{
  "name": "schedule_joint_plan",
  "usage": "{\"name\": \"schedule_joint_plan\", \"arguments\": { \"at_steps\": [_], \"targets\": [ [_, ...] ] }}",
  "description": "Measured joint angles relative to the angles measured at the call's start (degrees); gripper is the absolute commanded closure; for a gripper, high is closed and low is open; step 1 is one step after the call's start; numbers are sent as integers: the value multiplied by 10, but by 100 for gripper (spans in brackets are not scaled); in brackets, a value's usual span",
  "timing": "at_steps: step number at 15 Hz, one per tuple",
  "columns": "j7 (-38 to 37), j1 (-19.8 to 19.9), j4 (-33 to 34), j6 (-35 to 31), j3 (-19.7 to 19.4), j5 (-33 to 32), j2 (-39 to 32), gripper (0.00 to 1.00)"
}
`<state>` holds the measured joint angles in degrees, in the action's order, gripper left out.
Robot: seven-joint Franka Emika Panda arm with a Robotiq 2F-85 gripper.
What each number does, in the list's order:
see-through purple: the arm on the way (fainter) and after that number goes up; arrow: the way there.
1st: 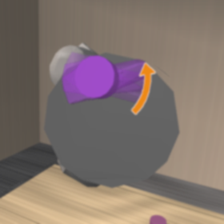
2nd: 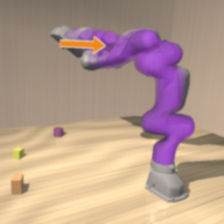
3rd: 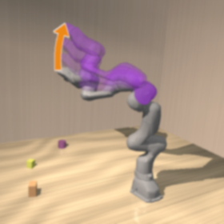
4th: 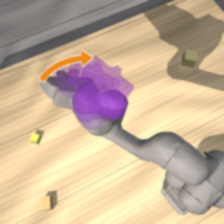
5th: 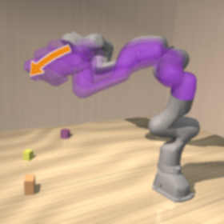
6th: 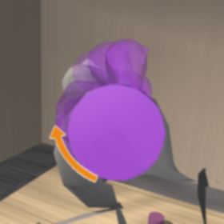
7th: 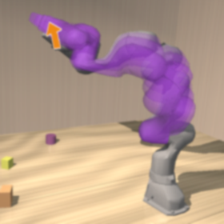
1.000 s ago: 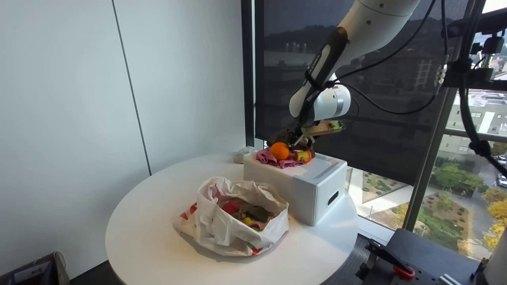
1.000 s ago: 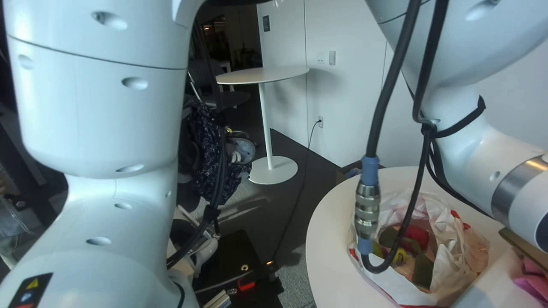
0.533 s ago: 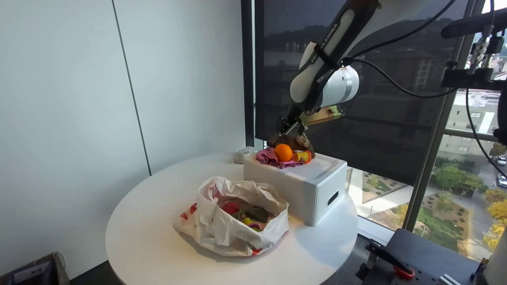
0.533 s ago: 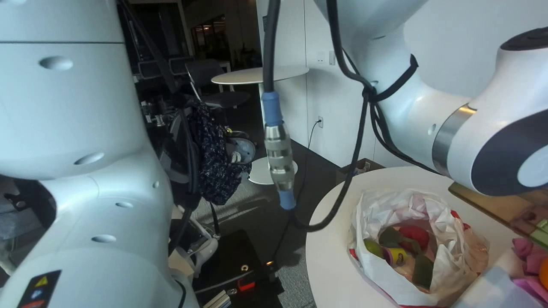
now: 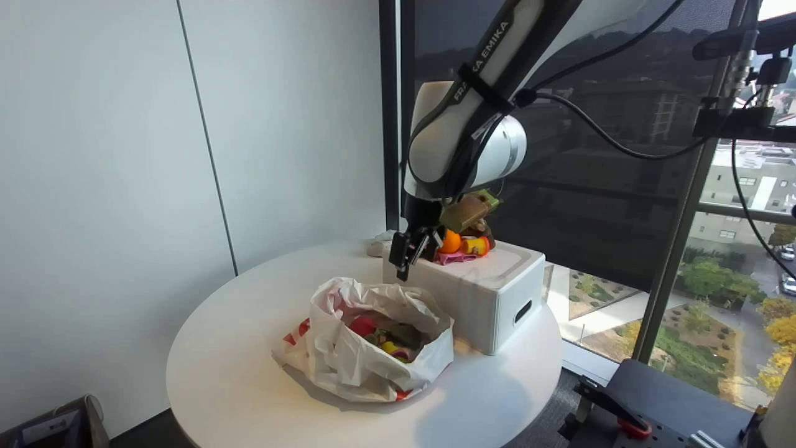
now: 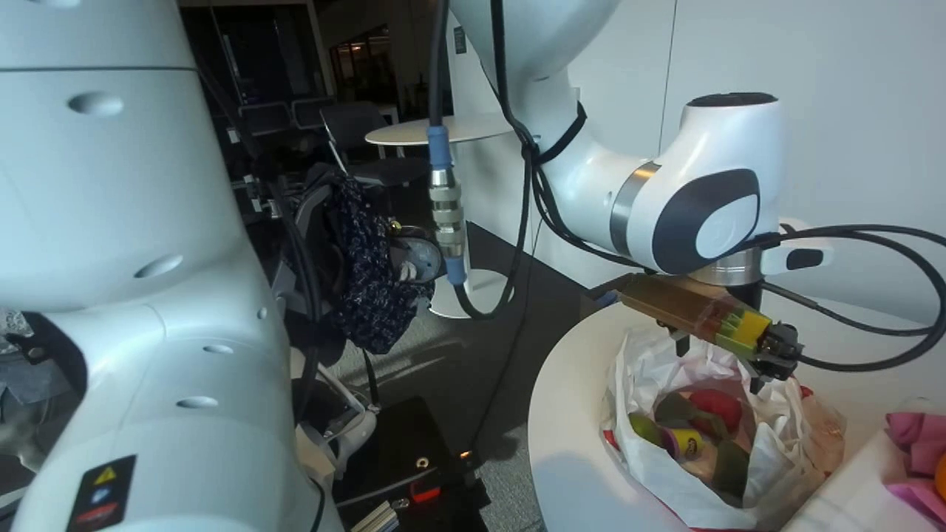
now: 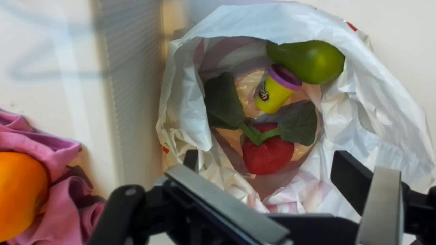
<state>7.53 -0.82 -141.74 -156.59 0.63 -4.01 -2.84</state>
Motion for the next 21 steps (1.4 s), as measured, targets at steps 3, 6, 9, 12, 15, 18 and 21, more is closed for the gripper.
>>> {"name": "schedule_joint_plan", "arguments": {
  "at_steps": [3,6,9,12,15,18,21],
  "targets": [
    [14,-7,20,23,7,-27,-52,0],
    [19,-6,58,39,1,-67,-113,0],
    [43,-6,91,62,7,-75,-160,0],
    [66,-9,105,78,26,-75,-191,0],
    [82,-11,120,83,34,-75,-221,0],
    [103,-11,139,83,37,-75,-251,0],
    [122,-12,159,83,43,-76,-279,0]
  ]
}}
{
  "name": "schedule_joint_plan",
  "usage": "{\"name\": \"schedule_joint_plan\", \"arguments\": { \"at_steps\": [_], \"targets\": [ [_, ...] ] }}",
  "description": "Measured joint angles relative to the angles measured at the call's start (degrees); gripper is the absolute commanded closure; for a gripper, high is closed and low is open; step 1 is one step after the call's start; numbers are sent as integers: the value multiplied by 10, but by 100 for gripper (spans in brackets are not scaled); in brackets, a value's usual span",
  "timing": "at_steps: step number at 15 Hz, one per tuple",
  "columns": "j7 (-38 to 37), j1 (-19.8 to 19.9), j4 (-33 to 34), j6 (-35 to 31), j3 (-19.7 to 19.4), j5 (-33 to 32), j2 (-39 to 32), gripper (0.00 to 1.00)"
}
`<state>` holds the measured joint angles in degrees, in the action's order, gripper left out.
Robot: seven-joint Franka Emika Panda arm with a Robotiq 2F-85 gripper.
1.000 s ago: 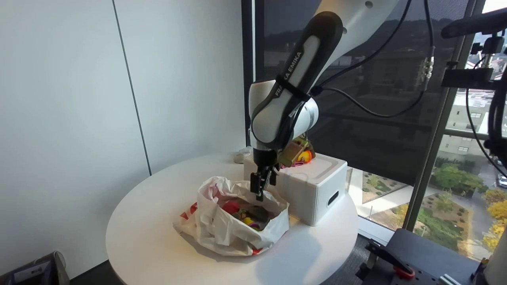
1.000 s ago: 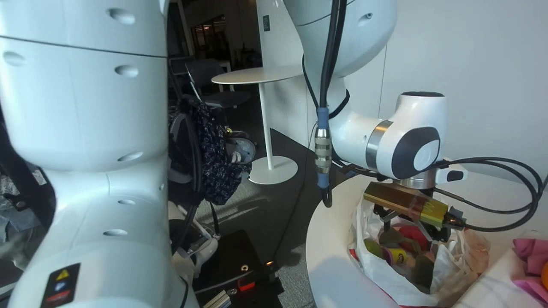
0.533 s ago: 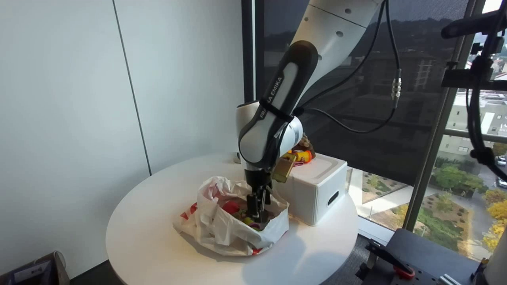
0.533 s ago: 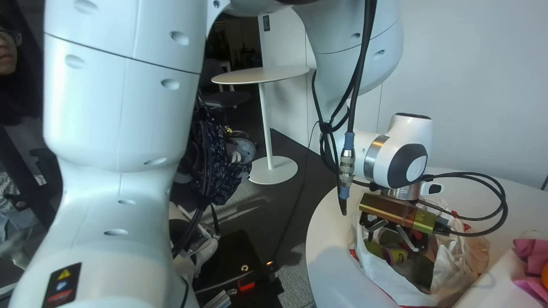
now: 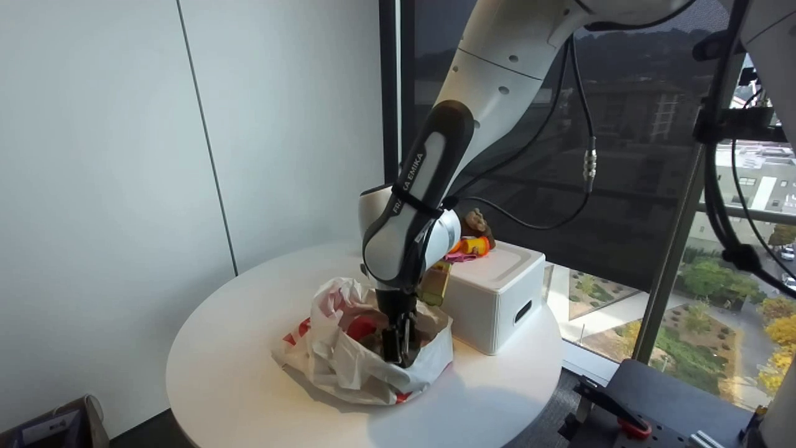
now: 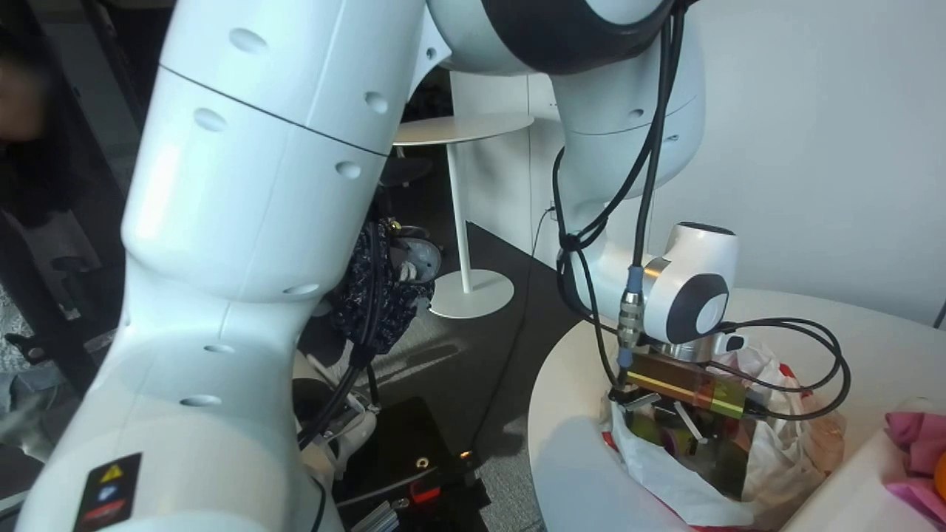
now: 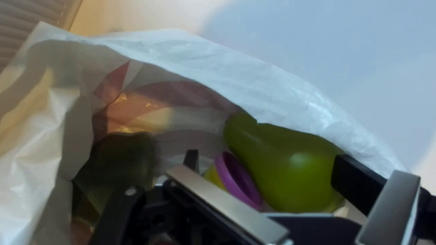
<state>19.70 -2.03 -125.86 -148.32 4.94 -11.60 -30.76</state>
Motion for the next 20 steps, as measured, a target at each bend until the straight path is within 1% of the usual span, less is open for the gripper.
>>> {"name": "schedule_joint_plan", "arguments": {
  "at_steps": [4,7,11,15,20],
  "targets": [
    [5,-14,30,-4,1,-27,-26,0],
    [-5,-25,56,-14,-10,-45,-45,0],
    [-18,-26,87,-22,-28,-47,-65,0],
    [-32,-24,101,-22,-34,-46,-75,0],
    [-64,-10,103,-11,-9,30,-76,0]
  ]
}}
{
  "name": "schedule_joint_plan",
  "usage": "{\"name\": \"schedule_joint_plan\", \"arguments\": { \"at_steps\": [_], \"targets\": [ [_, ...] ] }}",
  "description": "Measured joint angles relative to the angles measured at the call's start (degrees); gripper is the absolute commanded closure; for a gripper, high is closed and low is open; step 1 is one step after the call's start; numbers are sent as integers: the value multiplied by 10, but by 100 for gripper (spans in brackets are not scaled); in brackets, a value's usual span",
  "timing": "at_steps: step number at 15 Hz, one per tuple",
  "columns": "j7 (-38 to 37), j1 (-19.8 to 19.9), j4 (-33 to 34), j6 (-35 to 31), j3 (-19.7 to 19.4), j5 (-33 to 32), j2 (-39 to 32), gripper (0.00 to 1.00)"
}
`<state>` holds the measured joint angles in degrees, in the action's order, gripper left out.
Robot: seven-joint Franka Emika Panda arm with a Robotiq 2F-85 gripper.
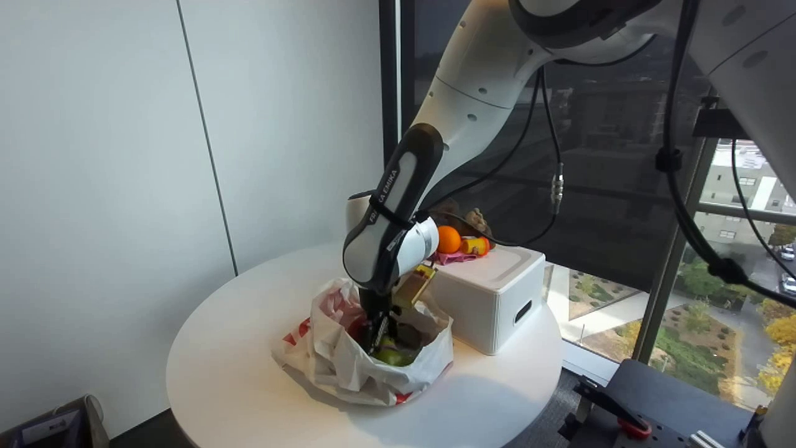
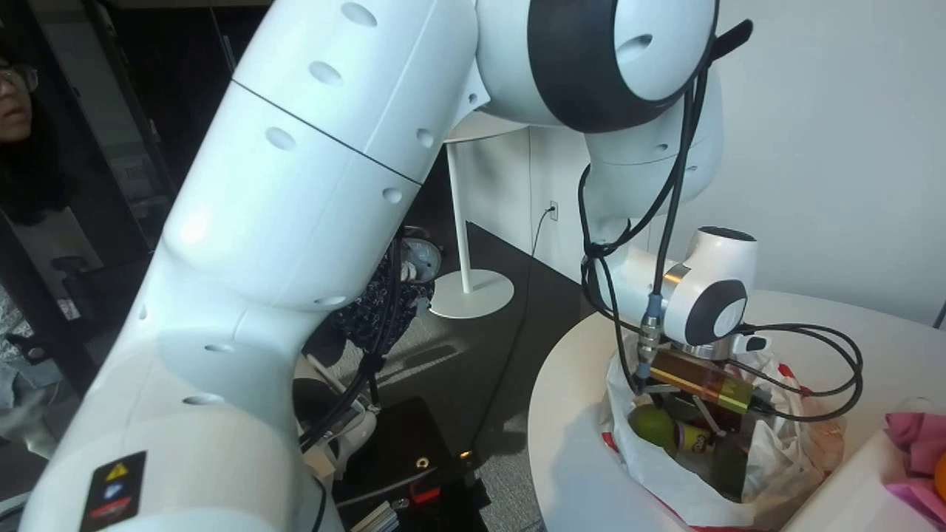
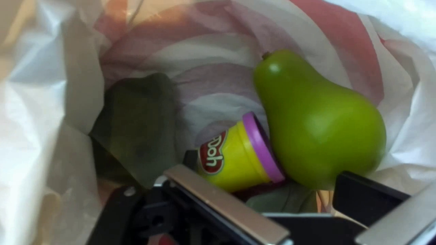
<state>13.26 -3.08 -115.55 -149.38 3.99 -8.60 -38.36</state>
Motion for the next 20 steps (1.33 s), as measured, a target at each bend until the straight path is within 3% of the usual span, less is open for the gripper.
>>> {"name": "schedule_joint_plan", "arguments": {
  "at_steps": [5,10,18,19,20],
  "targets": [
    [-59,0,2,22,4,52,0,0],
    [-83,-3,1,22,5,61,0,0],
    [-172,-42,0,-80,-58,42,-24,0],
    [-189,-46,0,-84,-67,43,-27,21],
    [-204,-49,0,-85,-73,43,-30,26]
  ]
}}
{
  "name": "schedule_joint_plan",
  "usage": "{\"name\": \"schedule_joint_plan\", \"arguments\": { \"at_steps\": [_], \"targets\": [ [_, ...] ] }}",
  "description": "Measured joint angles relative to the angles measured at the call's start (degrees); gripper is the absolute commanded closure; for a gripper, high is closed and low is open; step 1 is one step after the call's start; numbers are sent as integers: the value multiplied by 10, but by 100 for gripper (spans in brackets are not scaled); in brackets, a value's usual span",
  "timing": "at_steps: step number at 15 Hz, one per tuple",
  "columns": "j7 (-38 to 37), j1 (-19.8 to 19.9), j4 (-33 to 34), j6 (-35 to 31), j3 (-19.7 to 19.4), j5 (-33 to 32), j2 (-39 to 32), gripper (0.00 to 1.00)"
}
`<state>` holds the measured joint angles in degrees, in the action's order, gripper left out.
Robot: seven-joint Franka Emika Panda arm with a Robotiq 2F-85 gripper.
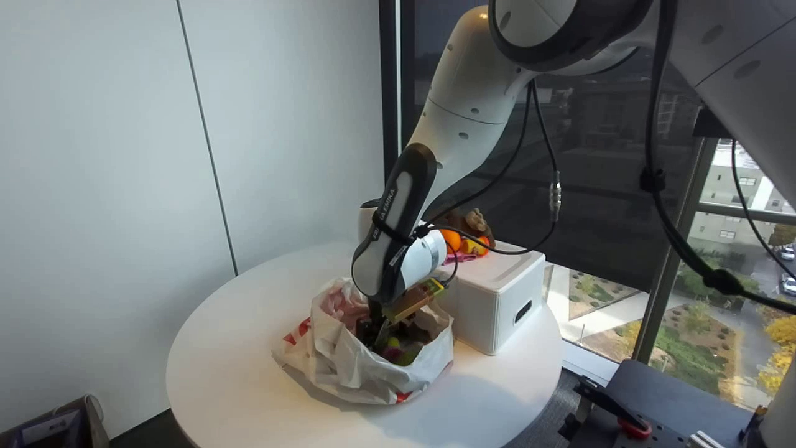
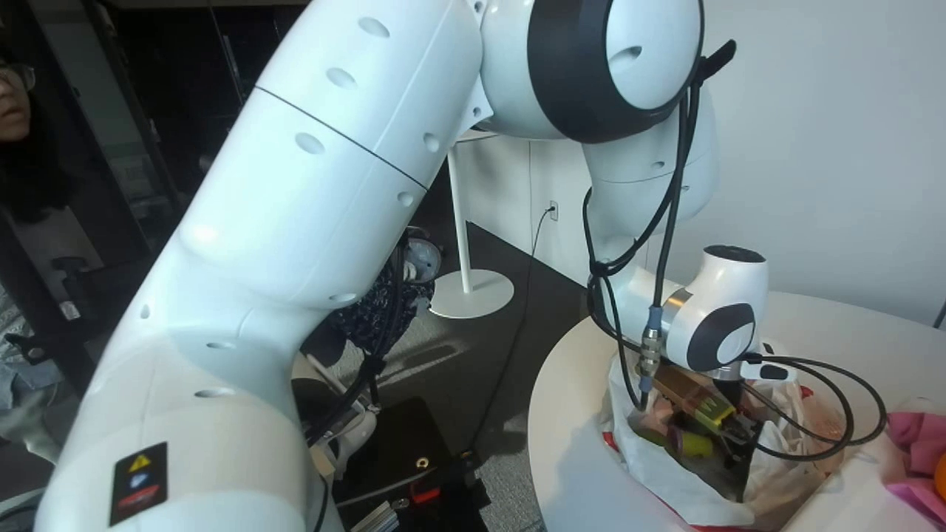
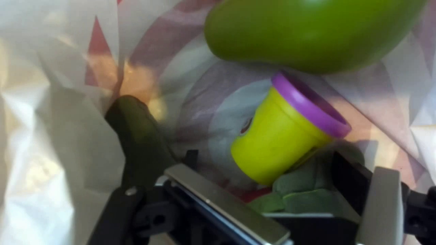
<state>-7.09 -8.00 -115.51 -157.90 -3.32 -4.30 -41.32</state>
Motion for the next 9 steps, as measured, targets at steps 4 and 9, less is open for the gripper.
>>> {"name": "schedule_joint_plan", "arguments": {
  "at_steps": [4,9],
  "targets": [
    [-34,-10,0,-1,-12,0,-3,58],
    [-56,-43,-1,1,-28,-7,2,95]
  ]
}}
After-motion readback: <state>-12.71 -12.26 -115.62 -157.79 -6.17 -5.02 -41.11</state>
